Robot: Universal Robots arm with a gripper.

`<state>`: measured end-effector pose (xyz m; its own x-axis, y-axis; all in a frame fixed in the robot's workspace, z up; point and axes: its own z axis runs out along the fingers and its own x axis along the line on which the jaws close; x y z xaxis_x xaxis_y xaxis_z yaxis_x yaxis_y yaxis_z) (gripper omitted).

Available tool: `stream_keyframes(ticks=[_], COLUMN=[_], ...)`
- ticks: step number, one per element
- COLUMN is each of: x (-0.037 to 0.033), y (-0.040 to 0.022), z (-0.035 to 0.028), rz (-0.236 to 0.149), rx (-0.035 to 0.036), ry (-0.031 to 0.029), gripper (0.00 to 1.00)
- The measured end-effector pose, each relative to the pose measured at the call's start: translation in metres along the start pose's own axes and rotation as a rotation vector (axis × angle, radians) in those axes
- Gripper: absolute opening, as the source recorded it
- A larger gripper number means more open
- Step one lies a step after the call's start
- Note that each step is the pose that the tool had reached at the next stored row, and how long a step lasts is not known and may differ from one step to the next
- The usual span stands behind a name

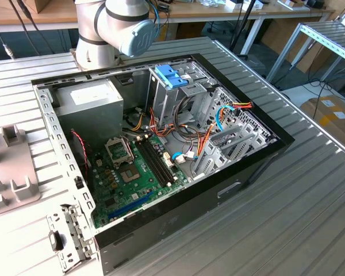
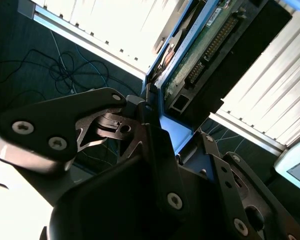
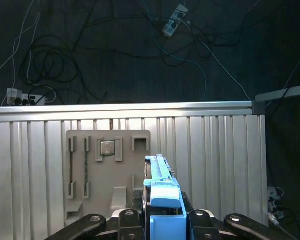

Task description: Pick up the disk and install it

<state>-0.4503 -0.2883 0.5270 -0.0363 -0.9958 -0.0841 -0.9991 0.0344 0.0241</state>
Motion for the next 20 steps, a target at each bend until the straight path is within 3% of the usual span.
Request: stream_keyframes(ticks=[20], x=[-0.0011], y=[-0.0005], z=[-0.0123], rz=[0.000], rx=[0.0000], ry=[-0.0001], gripper=[0.37])
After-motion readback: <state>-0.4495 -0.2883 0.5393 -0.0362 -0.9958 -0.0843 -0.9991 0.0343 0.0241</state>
